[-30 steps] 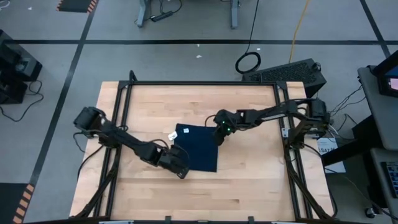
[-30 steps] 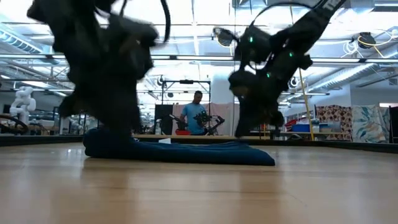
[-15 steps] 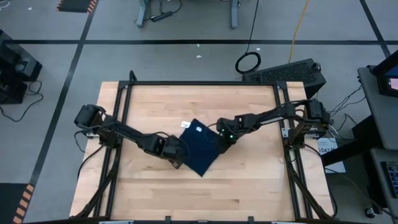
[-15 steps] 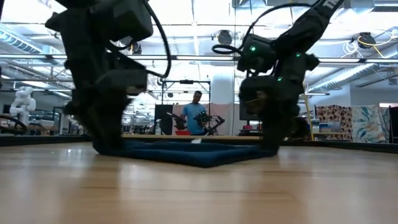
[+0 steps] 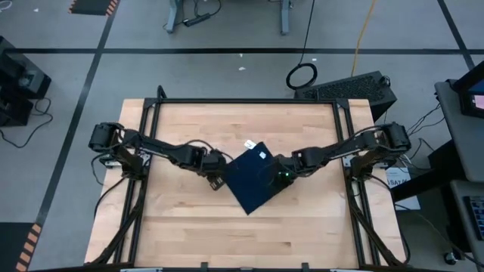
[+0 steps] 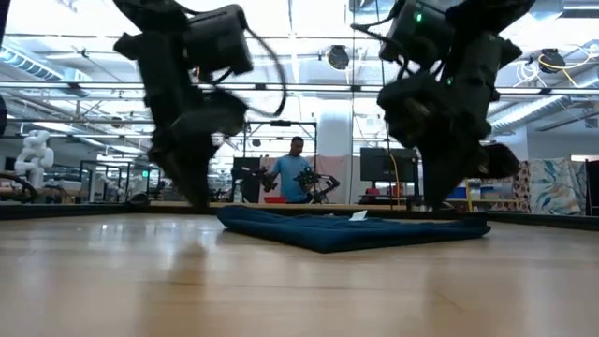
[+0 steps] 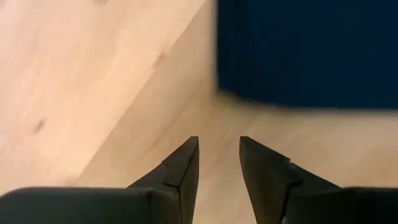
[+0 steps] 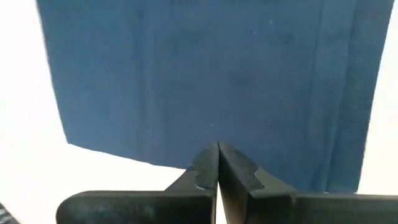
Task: Roll towel into tight, uniform cylinder
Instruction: Roll the blue cloth napkin
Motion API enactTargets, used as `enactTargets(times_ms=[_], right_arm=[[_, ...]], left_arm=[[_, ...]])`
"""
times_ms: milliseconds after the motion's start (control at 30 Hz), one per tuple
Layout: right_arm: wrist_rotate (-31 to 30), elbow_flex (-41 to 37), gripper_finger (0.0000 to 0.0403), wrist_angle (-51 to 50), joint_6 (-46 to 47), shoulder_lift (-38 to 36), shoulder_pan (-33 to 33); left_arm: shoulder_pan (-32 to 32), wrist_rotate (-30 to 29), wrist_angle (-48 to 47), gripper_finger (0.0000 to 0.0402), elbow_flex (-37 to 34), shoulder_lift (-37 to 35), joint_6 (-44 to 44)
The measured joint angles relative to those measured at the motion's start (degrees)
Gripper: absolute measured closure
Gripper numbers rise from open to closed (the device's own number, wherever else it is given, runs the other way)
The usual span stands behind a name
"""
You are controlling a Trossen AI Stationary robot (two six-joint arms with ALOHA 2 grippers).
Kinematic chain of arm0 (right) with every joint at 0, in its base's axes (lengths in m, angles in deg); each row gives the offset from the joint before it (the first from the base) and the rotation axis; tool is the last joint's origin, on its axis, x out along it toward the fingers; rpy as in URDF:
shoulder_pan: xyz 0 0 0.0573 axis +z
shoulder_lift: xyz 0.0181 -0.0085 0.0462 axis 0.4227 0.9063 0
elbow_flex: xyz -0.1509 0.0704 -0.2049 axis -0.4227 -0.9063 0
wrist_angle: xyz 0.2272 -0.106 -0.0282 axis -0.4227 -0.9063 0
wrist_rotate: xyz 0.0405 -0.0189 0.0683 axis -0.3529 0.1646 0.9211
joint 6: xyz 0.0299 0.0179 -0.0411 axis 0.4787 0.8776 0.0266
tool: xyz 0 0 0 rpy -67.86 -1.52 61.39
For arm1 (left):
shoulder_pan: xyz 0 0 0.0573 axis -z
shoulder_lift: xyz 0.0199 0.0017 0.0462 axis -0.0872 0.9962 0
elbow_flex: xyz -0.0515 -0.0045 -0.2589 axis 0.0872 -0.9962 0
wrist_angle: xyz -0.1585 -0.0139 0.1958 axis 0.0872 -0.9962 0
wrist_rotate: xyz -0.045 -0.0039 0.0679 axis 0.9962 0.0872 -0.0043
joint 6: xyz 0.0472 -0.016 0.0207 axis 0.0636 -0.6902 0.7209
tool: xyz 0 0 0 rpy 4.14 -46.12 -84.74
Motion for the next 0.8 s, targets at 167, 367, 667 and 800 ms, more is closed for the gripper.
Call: enactTargets(times_ms=[167,367,667,800], right_arm=[[-0.61,0.01,0.0402,-3.4,-1.03,-6.38,-2.3],[-1.5,0.04,0.0403,-8.81,-4.03,-9.94,-3.11],[-2.39,-1.17,0.0403,-7.57,-5.36,-0.14,-1.17],[2.23,-1.1,0.0403,-7.53,-2.25,2.84,0.46]], left_arm=[[0.53,7.2,8.26,0.0281,1.1,-3.4,0.21],[6.83,4.84,20.45,0.0281,1.2,-1.26,-1.28],[8.57,1.0,28.86,0.0281,1.05,10.08,-1.3],[7.9,0.03,28.59,0.0281,1.33,12.57,-1.26]])
